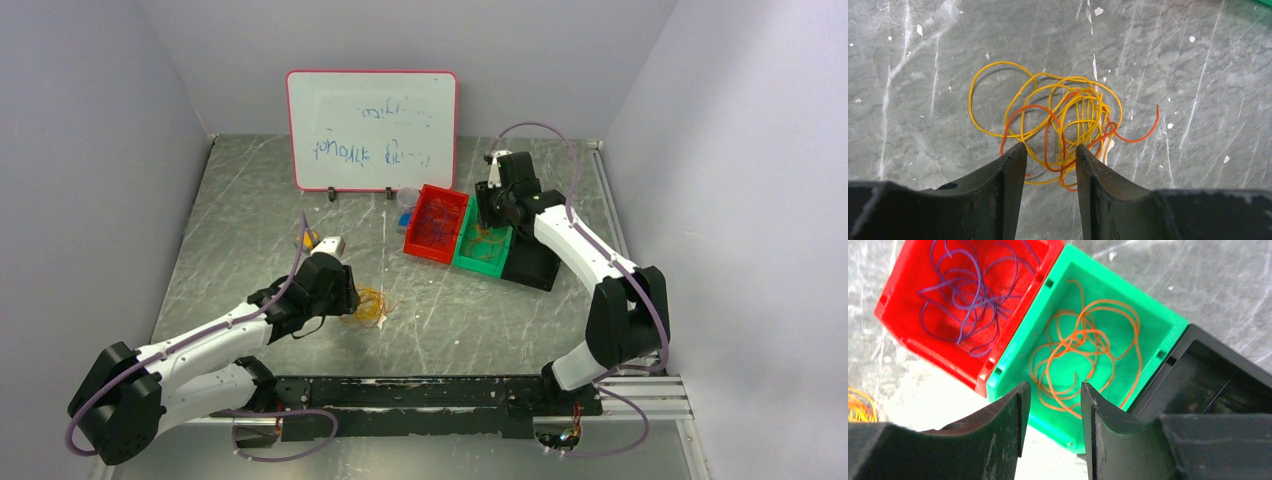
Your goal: Untangle the cables
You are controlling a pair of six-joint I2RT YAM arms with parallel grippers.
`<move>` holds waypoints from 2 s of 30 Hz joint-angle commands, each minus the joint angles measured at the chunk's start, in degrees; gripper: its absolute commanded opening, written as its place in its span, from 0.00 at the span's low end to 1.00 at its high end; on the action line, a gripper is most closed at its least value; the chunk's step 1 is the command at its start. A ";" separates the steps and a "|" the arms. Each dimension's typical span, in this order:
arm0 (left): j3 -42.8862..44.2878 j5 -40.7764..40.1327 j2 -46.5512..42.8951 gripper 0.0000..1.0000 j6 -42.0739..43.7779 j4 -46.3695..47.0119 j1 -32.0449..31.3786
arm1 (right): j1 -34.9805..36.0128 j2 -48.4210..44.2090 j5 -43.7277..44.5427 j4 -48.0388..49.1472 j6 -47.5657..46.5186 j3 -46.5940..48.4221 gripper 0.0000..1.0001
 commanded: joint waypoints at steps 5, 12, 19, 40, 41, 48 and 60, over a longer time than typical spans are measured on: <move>-0.13 1.60 1.39 0.46 -0.09 2.16 -0.13 | 1.09 0.79 -5.62 -6.38 -3.97 0.80 0.47; -0.28 1.52 1.08 0.45 -0.25 1.76 -0.20 | 1.55 4.85 -5.18 -5.34 -4.47 0.72 0.48; -1.00 1.34 0.24 0.46 -0.63 1.25 -0.17 | 2.51 8.47 -2.98 -4.00 -4.07 0.87 0.42; -1.00 0.43 -0.86 0.46 -0.24 -0.41 -0.15 | 2.97 12.70 2.41 15.71 11.23 -4.47 0.04; -1.03 0.46 -0.99 0.46 -0.26 -0.45 -0.17 | 2.98 13.19 2.81 15.62 11.14 -4.46 0.04; -0.47 0.60 -0.28 0.46 0.17 -0.22 -0.16 | 3.01 15.13 5.38 16.15 10.67 -5.41 0.04; -0.51 0.65 -1.56 0.50 -0.06 -0.35 -0.15 | 3.01 7.36 5.94 17.04 9.16 -6.27 0.26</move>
